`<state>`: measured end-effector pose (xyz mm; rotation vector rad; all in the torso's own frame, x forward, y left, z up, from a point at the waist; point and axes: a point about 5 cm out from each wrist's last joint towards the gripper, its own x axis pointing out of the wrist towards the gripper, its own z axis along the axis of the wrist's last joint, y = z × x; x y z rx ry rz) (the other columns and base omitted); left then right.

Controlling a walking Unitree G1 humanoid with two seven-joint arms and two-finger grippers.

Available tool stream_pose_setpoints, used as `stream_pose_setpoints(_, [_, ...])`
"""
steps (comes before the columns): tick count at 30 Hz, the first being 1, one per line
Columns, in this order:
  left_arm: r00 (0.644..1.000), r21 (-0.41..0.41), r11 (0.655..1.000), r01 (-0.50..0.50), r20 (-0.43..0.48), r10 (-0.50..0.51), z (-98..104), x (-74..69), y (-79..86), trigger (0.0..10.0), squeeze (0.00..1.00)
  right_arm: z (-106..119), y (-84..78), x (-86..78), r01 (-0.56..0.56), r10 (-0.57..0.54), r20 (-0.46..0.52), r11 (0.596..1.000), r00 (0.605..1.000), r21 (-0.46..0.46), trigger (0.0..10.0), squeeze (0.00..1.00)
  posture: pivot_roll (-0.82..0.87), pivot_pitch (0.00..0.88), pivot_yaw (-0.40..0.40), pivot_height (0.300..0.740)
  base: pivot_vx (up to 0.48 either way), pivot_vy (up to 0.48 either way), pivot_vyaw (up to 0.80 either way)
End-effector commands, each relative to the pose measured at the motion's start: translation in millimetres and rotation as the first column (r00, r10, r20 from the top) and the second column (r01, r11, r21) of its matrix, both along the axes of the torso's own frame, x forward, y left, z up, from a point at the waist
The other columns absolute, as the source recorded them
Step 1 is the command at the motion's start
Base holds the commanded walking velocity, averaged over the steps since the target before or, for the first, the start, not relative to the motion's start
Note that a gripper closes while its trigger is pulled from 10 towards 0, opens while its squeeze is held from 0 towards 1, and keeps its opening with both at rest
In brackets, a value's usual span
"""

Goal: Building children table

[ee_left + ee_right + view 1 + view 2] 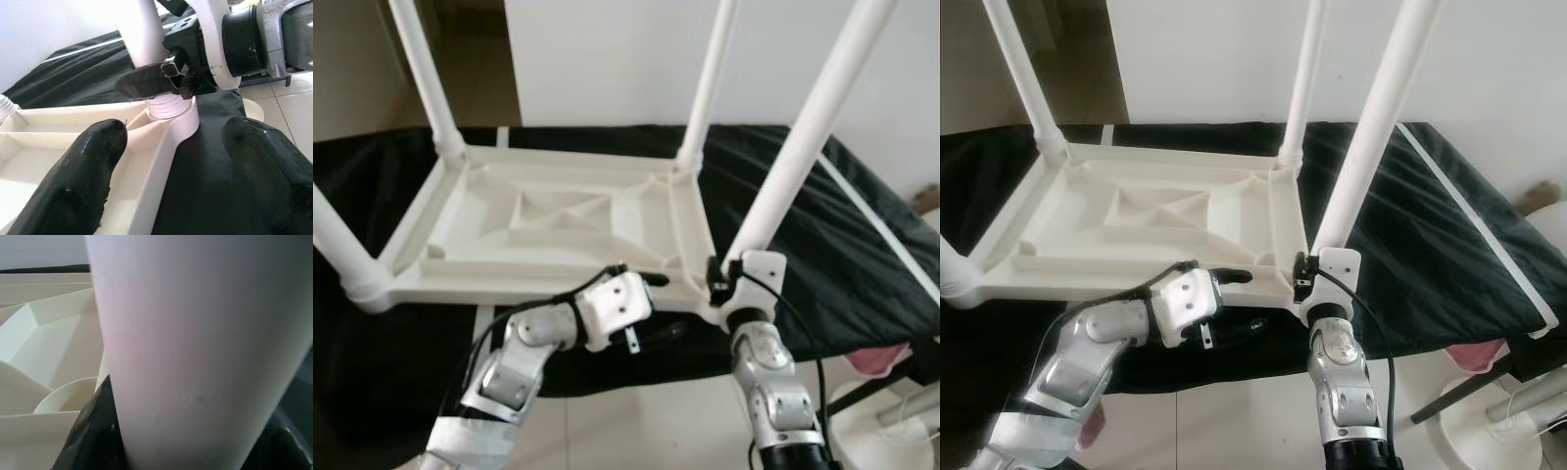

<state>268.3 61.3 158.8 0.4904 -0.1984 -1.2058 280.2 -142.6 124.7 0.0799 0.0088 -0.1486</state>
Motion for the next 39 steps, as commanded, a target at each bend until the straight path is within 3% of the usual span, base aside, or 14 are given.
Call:
stream_pose_setpoints(1, [0.997,-0.032,0.997,-0.073,0.017,0.074,0,3.9,-1.0,10.0,0.0,-21,-6.5,-8.3,0.088,-0.085,-0.112,0.996,0.99,0.023,10.0,0.0,0.0,0.0,-0.064,0.74,0.0,0.0,0.0])
stream_pose_setpoints(13, [0.997,-0.06,0.996,-0.072,0.01,0.073,2,3.1,-6.5,10.0,0.0,-16,-1.9,-8.6,0.081,-0.08,-0.106,0.997,0.991,0.014,10.0,0.0,0.0,0.0,-0.068,0.74,0.0,0.0,0.0])
stream_pose_setpoints(14, [0.998,-0.063,0.996,-0.064,0.002,0.064,0,0.5,-8.5,10.0,0.0,-13,-0.5,-7.5,0.055,-0.054,-0.084,0.998,0.995,0.015,10.0,1.0,0.0,0.0,-0.068,0.74,0.0,0.0,0.0])
stream_pose_setpoints(18, [0.999,-0.066,0.996,-0.053,-0.011,0.053,-1,-1.9,-11.1,10.0,0.0,-6,0.9,-5.9,0.014,-0.014,-0.041,1.0,0.999,0.01,10.0,1.0,0.0,0.0,-0.067,0.74,0.0,0.0,0.0])
stream_pose_setpoints(22, [0.999,-0.062,0.997,-0.037,-0.024,0.036,-4,-4.7,-14.0,10.0,0.0,2,-8.1,-2.1,-0.041,0.041,0.006,0.999,0.999,-0.014,10.0,1.0,0.0,0.003,-0.063,0.74,0.0,0.0,0.0])
stream_pose_setpoints(23, [0.999,-0.059,0.998,-0.033,-0.024,0.032,-4,-5.4,-14.7,10.0,0.0,4,-11.7,-1.2,-0.059,0.059,0.019,0.998,0.998,-0.024,10.0,0.65,0.0,0.003,-0.063,0.74,0.0,0.0,0.0])
stream_pose_setpoints(24, [0.999,-0.058,0.998,-0.029,-0.021,0.028,-4,-5.6,-15.2,10.0,0.0,5,-15.0,-0.3,-0.089,0.09,0.028,0.996,0.996,-0.028,10.0,0.0,0.0,0.009,-0.061,0.74,0.0,0.0,0.0])
stream_pose_setpoints(28, [0.999,-0.057,0.998,-0.031,-0.017,0.03,-3,-4.4,-15.1,10.0,0.0,8,-18.6,0.9,-0.182,0.183,0.048,0.983,0.982,-0.035,10.0,0.0,-0.01,0.015,-0.057,0.74,0.0,0.0,0.0])
stream_pose_setpoints(32, [0.999,-0.058,0.998,-0.033,-0.017,0.032,-3,-3.8,-14.8,10.0,0.0,9,-18.8,1.1,-0.207,0.209,0.055,0.977,0.976,-0.041,10.0,0.0,-0.01,0.014,-0.054,0.74,0.0,0.0,0.0])
stream_pose_setpoints(34, [0.999,-0.048,0.998,-0.036,-0.013,0.035,-3,-2.1,-14.6,10.0,0.0,10,-18.1,3.0,-0.296,0.3,0.069,0.954,0.952,-0.053,10.0,0.0,-0.01,0.015,-0.059,0.74,0.0,0.0,0.0])
stream_pose_setpoints(36, [0.999,-0.048,0.998,-0.036,-0.013,0.035,-3,-2.1,-14.6,10.0,0.0,10,-18.1,3.0,-0.296,0.3,0.069,0.954,0.952,-0.053,10.0,0.0,-0.01,0.015,-0.059,0.74,0.0,0.0,0.0])
stream_pose_setpoints(39, [0.999,-0.054,0.998,-0.03,-0.016,0.029,-2,-2.2,-17.9,10.0,0.0,14,-18.7,8.1,-0.491,0.499,0.086,0.865,0.862,-0.101,10.0,0.0,-0.01,0.015,-0.058,0.74,0.0,0.0,0.0])
